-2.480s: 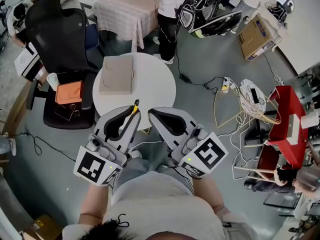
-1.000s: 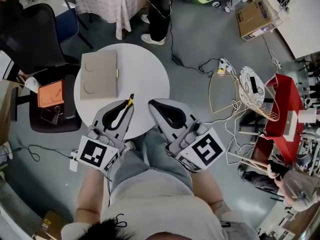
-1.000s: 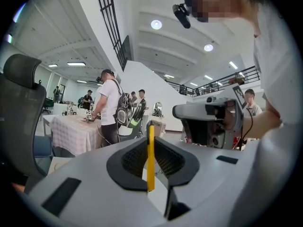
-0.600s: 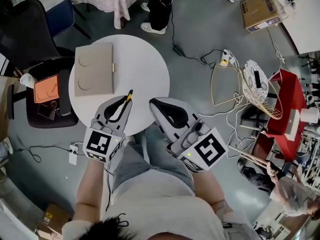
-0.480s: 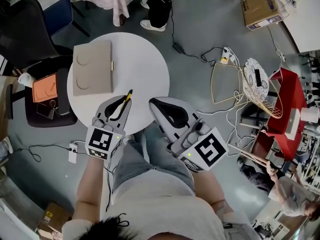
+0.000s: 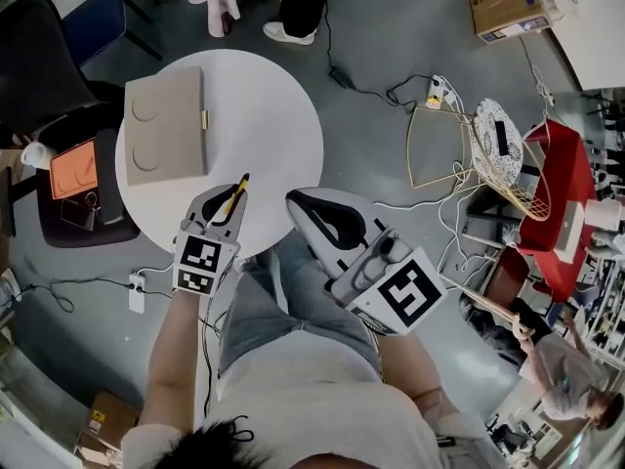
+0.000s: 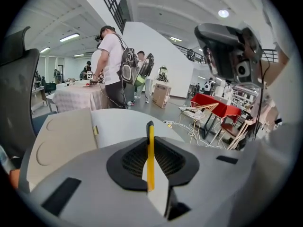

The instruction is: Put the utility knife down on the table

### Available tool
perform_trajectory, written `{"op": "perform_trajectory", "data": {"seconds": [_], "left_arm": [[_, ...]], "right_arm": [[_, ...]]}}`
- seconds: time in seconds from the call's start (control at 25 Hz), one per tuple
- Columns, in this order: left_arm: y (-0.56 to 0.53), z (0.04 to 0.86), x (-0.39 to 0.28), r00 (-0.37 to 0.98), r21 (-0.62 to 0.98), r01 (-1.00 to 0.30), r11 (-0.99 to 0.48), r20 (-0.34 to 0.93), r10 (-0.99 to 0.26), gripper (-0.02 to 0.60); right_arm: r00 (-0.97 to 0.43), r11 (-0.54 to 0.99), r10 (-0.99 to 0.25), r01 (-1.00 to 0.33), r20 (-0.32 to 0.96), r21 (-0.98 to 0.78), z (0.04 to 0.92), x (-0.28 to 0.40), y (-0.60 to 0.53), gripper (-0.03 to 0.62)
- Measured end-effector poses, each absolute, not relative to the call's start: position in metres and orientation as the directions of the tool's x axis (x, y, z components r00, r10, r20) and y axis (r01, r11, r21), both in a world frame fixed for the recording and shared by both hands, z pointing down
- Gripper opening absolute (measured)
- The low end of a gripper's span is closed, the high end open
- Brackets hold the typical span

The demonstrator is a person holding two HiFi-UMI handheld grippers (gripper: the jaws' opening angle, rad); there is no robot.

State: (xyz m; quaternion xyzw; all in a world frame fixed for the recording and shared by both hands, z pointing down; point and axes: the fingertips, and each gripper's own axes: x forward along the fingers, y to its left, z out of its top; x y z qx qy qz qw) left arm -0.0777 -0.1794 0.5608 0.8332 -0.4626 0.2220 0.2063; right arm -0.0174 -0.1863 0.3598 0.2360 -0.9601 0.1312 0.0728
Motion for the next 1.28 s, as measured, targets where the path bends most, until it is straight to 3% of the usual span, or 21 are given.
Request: {"op": "perform_trajectory", "data": {"seconds": [0.76, 1.28], "left_arm": [[-0.170, 0.649, -0.076, 0.393, 0.097, -0.860, -0.502, 0.754, -0.526, 0.051], [-0.169, 0.659, -0.076, 0.398, 0.108, -0.840, -0.532, 0.789, -0.469, 0.052]], "right_arm": [[-0.863, 0.839, -0.438, -0.493, 0.253, -0.229, 0.377, 0.000, -0.192, 0.008], [-0.862, 0.839, -0.437, -0.493, 0.257, -0.229, 0.378, -0.004, -0.194, 0.008]]}}
